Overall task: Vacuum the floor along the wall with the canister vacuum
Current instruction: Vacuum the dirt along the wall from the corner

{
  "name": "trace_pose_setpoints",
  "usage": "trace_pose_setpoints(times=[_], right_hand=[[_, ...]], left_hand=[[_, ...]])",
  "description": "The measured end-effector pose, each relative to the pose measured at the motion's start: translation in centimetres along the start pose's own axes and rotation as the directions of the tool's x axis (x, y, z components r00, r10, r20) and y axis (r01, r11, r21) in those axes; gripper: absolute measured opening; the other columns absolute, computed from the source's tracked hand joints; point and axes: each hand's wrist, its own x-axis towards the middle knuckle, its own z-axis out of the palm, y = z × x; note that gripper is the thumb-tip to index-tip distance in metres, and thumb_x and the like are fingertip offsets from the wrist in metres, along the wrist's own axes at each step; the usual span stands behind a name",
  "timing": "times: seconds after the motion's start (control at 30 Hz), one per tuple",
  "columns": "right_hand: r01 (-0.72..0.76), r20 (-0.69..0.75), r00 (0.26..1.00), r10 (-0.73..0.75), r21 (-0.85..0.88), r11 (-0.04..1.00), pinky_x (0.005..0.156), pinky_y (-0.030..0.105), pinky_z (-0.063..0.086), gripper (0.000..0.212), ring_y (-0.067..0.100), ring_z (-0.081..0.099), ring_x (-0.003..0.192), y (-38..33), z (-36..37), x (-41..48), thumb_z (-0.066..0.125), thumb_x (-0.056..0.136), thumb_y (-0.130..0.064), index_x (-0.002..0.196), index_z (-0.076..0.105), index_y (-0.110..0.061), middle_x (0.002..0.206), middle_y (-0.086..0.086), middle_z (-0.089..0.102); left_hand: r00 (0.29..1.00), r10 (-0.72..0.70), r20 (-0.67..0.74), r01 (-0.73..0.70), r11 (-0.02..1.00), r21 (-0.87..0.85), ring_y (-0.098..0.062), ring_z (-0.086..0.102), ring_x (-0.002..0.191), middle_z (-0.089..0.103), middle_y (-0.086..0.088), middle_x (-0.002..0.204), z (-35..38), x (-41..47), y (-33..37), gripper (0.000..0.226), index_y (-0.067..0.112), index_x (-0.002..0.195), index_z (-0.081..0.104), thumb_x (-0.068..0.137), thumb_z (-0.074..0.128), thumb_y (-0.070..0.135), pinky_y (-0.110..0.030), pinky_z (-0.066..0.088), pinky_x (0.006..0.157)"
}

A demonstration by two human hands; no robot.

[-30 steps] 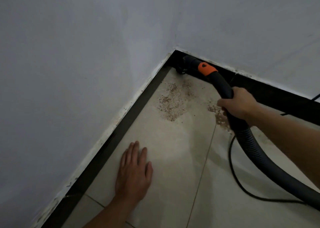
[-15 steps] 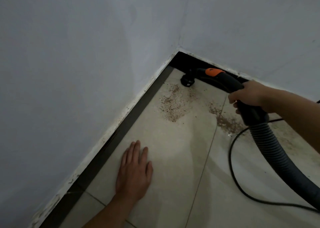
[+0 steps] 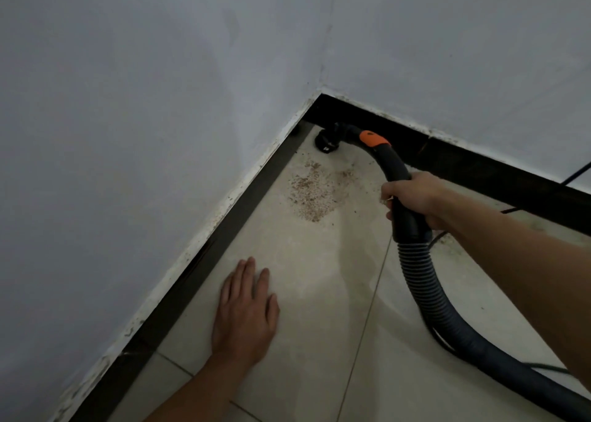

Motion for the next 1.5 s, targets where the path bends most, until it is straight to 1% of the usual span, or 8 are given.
trace_pose_setpoints(times=[0.23,0.37,0.5,0.6,0.77,1.0,1.2,1.5], right_hand=[[0.030,0.131,0.991,-0.016,-0.105,0.994,0.053,0.031,0.056,0.028,0.023,0.066,0.053,0.7,-0.7,-0.8,0.070,0.081,-0.007,0.106,0.058,-0.003,0.070,0.013,0.067],[0.045,0.069,0.997,-0.037,-0.116,0.992,0.048,0.027,0.053,0.030,0.023,0.064,0.054,1.6,-0.9,-1.5,0.068,0.081,-0.005,0.109,0.058,-0.001,0.073,0.015,0.066],[0.051,0.164,0.986,-0.032,-0.110,0.993,0.049,0.028,0.055,0.026,0.021,0.065,0.052,1.7,-0.6,-2.7,0.070,0.081,-0.006,0.105,0.058,-0.005,0.070,0.012,0.066],[0.042,0.123,0.992,-0.030,-0.097,0.994,0.046,0.025,0.053,0.028,0.020,0.064,0.052,2.5,-1.1,-3.5,0.069,0.081,-0.005,0.107,0.057,-0.004,0.071,0.012,0.065],[0.058,0.224,0.974,-0.022,-0.158,0.986,0.050,0.026,0.054,0.027,0.019,0.066,0.052,2.6,-1.5,-5.1,0.070,0.080,-0.007,0.104,0.057,-0.008,0.061,0.007,0.067],[0.132,0.253,0.965,-0.069,-0.242,0.961,0.051,0.028,0.055,0.028,0.020,0.065,0.054,2.4,-0.6,-6.7,0.070,0.080,-0.006,0.104,0.057,-0.007,0.070,0.011,0.066],[0.213,0.269,0.956,-0.118,-0.360,0.908,0.050,0.025,0.055,0.022,0.018,0.067,0.053,2.9,-0.5,-7.8,0.070,0.082,-0.010,0.101,0.059,-0.009,0.066,0.008,0.069],[0.187,0.216,0.971,-0.104,-0.410,0.893,0.048,0.025,0.053,0.020,0.018,0.067,0.055,2.3,-3.1,-7.7,0.070,0.084,-0.011,0.101,0.059,-0.011,0.073,0.011,0.069]], left_hand=[[1.000,-0.005,0.016,0.005,1.000,0.001,-0.032,0.043,0.134,0.049,-0.019,0.142,-0.1,0.0,-0.2,0.051,0.008,0.126,0.062,0.090,0.038,0.035,-0.041,0.027,0.109],[1.000,-0.011,0.011,0.011,1.000,-0.010,-0.032,0.045,0.133,0.050,-0.019,0.141,-0.2,0.0,-0.1,0.051,0.008,0.125,0.062,0.090,0.037,0.034,-0.041,0.028,0.108],[1.000,-0.011,0.007,0.011,1.000,-0.013,-0.032,0.045,0.133,0.050,-0.020,0.140,-0.1,-0.1,0.0,0.051,0.007,0.125,0.062,0.090,0.037,0.034,-0.043,0.030,0.108],[1.000,-0.015,-0.001,0.015,1.000,-0.019,-0.032,0.045,0.132,0.051,-0.020,0.140,-0.1,-0.1,0.0,0.051,0.007,0.124,0.063,0.090,0.037,0.034,-0.044,0.033,0.107],[1.000,-0.017,0.000,0.017,1.000,-0.012,-0.032,0.045,0.132,0.050,-0.020,0.140,0.0,-0.1,0.0,0.053,0.006,0.126,0.062,0.090,0.035,0.035,-0.045,0.035,0.107],[1.000,-0.026,0.006,0.026,1.000,-0.008,-0.032,0.044,0.133,0.050,-0.020,0.141,-0.4,-0.1,0.1,0.054,0.007,0.126,0.061,0.090,0.034,0.035,-0.045,0.037,0.108],[0.999,-0.026,0.018,0.026,1.000,0.002,-0.031,0.043,0.135,0.048,-0.019,0.142,-0.6,-0.1,0.2,0.056,0.007,0.128,0.060,0.091,0.031,0.037,-0.046,0.037,0.109],[1.000,-0.025,0.018,0.025,1.000,-0.005,-0.032,0.044,0.133,0.050,-0.020,0.140,-0.6,-0.2,0.1,0.055,0.006,0.126,0.062,0.090,0.032,0.036,-0.046,0.038,0.108]])
